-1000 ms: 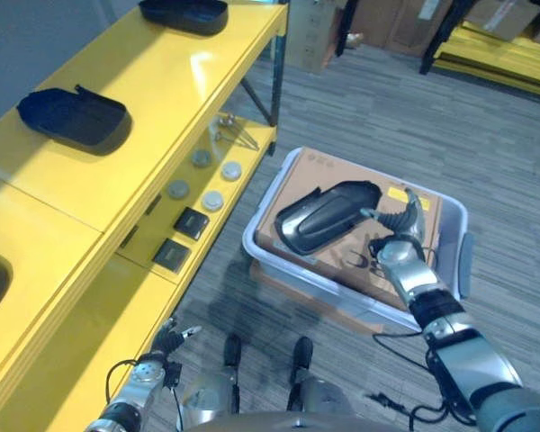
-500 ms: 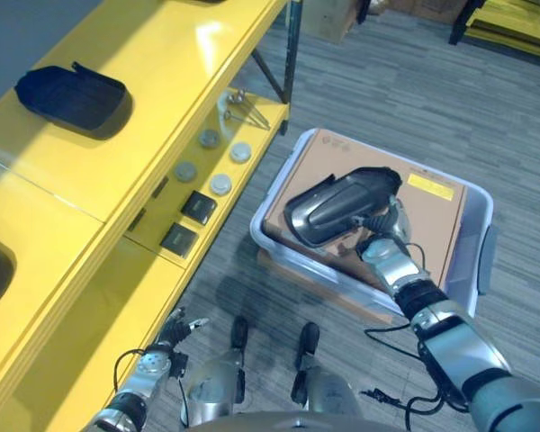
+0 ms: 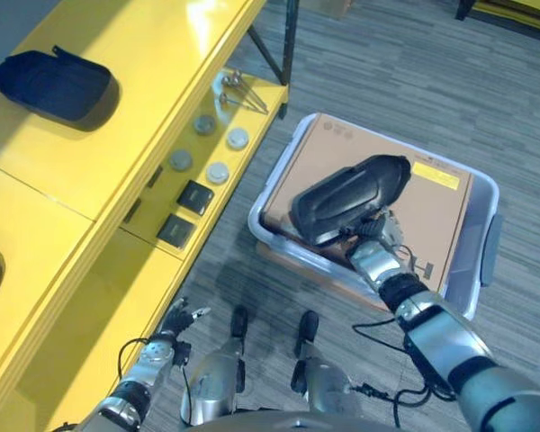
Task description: Move parts from the plastic box to the shelf.
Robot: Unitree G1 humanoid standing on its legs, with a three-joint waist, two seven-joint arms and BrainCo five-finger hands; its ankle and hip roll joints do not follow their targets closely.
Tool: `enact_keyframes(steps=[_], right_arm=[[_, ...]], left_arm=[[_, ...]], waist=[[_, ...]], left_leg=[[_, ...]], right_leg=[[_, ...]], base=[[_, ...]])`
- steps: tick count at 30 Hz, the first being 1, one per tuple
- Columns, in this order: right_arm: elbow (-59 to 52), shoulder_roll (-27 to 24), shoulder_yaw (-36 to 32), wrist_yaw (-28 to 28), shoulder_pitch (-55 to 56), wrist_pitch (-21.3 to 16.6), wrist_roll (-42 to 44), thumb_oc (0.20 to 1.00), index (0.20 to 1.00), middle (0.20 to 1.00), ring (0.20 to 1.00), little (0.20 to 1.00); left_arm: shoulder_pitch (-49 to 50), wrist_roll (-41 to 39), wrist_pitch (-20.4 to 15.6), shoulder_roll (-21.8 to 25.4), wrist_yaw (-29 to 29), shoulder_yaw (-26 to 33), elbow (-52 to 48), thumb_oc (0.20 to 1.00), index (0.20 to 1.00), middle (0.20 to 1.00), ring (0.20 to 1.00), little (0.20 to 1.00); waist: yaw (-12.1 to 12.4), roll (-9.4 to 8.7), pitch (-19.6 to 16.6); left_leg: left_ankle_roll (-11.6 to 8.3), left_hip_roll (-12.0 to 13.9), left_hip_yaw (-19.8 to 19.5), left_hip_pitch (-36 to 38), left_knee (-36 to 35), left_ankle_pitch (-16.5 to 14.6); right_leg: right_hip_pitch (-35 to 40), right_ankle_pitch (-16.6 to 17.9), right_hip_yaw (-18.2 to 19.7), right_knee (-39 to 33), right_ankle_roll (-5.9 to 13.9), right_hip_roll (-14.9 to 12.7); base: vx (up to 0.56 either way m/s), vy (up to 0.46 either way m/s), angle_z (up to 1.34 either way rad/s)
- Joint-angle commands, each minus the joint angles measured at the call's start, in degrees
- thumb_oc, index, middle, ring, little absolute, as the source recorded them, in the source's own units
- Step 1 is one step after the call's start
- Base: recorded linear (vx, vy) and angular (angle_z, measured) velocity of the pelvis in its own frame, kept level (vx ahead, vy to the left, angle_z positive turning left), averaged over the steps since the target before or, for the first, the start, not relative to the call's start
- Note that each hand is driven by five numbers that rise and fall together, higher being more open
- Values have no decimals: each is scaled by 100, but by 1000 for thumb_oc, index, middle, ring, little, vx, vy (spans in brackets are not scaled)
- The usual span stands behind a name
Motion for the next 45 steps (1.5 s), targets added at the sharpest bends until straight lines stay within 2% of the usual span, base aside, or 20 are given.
enact_keyframes(steps=[1,3,5,11,18,22,25,26,27,28,30,33,36,39,40,41,42,45], right_arm=[[617,39,213,126,-46,9,768,200,200,200,200,200],[766,30,106,64,-44,-45,931,200,200,200,200,200],[855,-42,-37,-116,11,-278,1164,200,200,200,200,200],[924,-319,-368,-290,51,-765,1120,200,200,200,200,200],[337,-1084,-755,-95,139,-1404,721,200,200,200,200,200],[-278,-1548,-872,200,145,-1684,-21,200,200,200,200,200],[-1158,-1901,-912,541,260,-1504,-742,200,200,200,200,200],[-1692,-2123,-957,807,460,-1450,-1254,200,200,200,200,200],[-1952,-2231,-1004,904,588,-1398,-1401,200,200,200,200,200],[-2173,-2369,-1041,1012,778,-1543,-1747,200,200,200,200,200],[-2403,-2512,-1110,1144,974,-1619,-2053,200,200,200,200,200],[-2834,-2859,-1134,1330,1411,-2012,-3128,200,200,200,200,200],[-3178,-3098,-1129,1298,1586,-2296,-3756,200,200,200,200,200],[-3538,-3252,-1183,1311,1663,-2464,-3998,200,200,200,200,200],[-3669,-3312,-1199,1237,1664,-2601,-4090,200,200,200,200,200],[-3866,-3375,-1245,1152,1680,-2758,-4237,200,200,200,200,200],[-3873,-3377,-1256,1154,1691,-2760,-4241,200,200,200,200,200],[-4070,-3485,-1313,1038,1613,-3010,-4326,200,200,200,200,200]], left_arm=[[-272,-59,-185,-122,38,-311,350,1000,1000,1000,1000,1000],[-241,-82,-190,-125,45,-317,364,1000,1000,1000,1000,1000],[-198,-65,-186,-113,44,-312,343,1000,1000,1000,1000,1000],[-143,-68,-232,-95,52,-281,373,1000,1000,1000,1000,1000],[-22,-18,-220,95,35,-122,120,1000,1000,1000,1000,1000],[16,-16,-330,252,13,-4,-140,1000,1000,1000,1000,1000],[26,-63,-396,382,112,135,-636,1000,1000,1000,1000,1000],[53,-96,-373,473,176,243,-1096,1000,1000,1000,1000,1000],[72,-82,-311,537,223,279,-1359,1000,1000,1000,1000,1000],[64,-38,-330,655,255,322,-1731,1000,1000,1000,1000,1000],[62,-63,-233,807,275,336,-2167,1000,1000,1000,1000,1000],[-61,91,18,1202,184,448,-3343,1000,1000,1000,1000,1000],[-197,83,195,1440,8,521,-4074,1000,1000,1000,1000,1000],[-356,-70,357,1550,-165,538,-4499,1000,1000,1000,1000,1000],[-447,-327,416,1569,-309,524,-4643,1000,1000,1000,1000,1000],[-532,-748,632,1552,-498,527,-4799,1000,1000,1000,1000,1000],[-534,-755,639,1555,-501,526,-4804,1000,1000,1000,1000,1000],[-650,-1545,929,1420,-807,443,-4924,1000,1000,1000,1000,1000]], waist=[[178,72,5],[195,85,-20],[201,97,-34],[179,80,-79],[67,-30,-206],[-7,-110,-287],[-91,-180,-364],[-139,-225,-428],[-154,-249,-460],[-183,-282,-511],[-198,-309,-565],[-212,-378,-741],[-230,-424,-877],[-270,-464,-967],[-299,-484,-1015],[-344,-503,-1081],[-341,-502,-1078],[-394,-521,-1153]], left_leg=[[-22,10,-9,-195,-43,-329],[-25,9,-8,-177,-43,-326],[-25,8,-14,-158,-43,-324],[-32,23,-9,-91,-43,-341],[-71,65,40,45,-43,-366],[-84,87,71,116,-43,-374],[-87,97,111,164,-43,-385],[-87,106,136,190,-43,-392],[-88,109,146,201,-43,-393],[-89,118,159,223,-43,-396],[-89,123,173,251,-43,-404],[-81,140,206,354,-43,-422],[-69,153,228,435,-43,-445],[-53,157,242,493,-43,-468],[-49,161,258,532,-43,-488],[-41,164,282,583,-43,-515],[-41,165,283,586,-43,-516],[-26,168,327,674,-43,-572]], right_leg=[[387,-592,-239,45,161,-220],[412,-591,-262,46,161,-228],[434,-592,-274,51,160,-236],[494,-602,-266,49,161,-226],[606,-594,-209,17,198,-197],[664,-590,-156,0,217,-168],[694,-594,-104,-2,236,-153],[715,-604,-85,-2,244,-148],[726,-604,-80,-2,251,-145],[744,-600,-74,-2,263,-141],[772,-603,-79,-2,274,-139],[891,-623,-123,-2,303,-132],[979,-654,-152,-2,323,-118],[1029,-678,-150,-2,333,-102],[1055,-689,-136,-2,338,-92],[1085,-702,-113,-2,348,-79],[1087,-703,-112,-2,348,-79],[1140,-720,-73,-2,357,-65]], base=[[20,3,11],[22,7,15],[17,1,7],[0,0,0],[11,-26,0],[29,-43,-4],[32,-44,-7],[45,-66,-7],[50,-90,-10],[37,-75,-9],[28,-66,-5],[44,-99,-4],[30,-81,-1],[6,-70,0],[2,-59,1],[1,-52,-2],[1,-39,-3],[-5,-24,-3]])
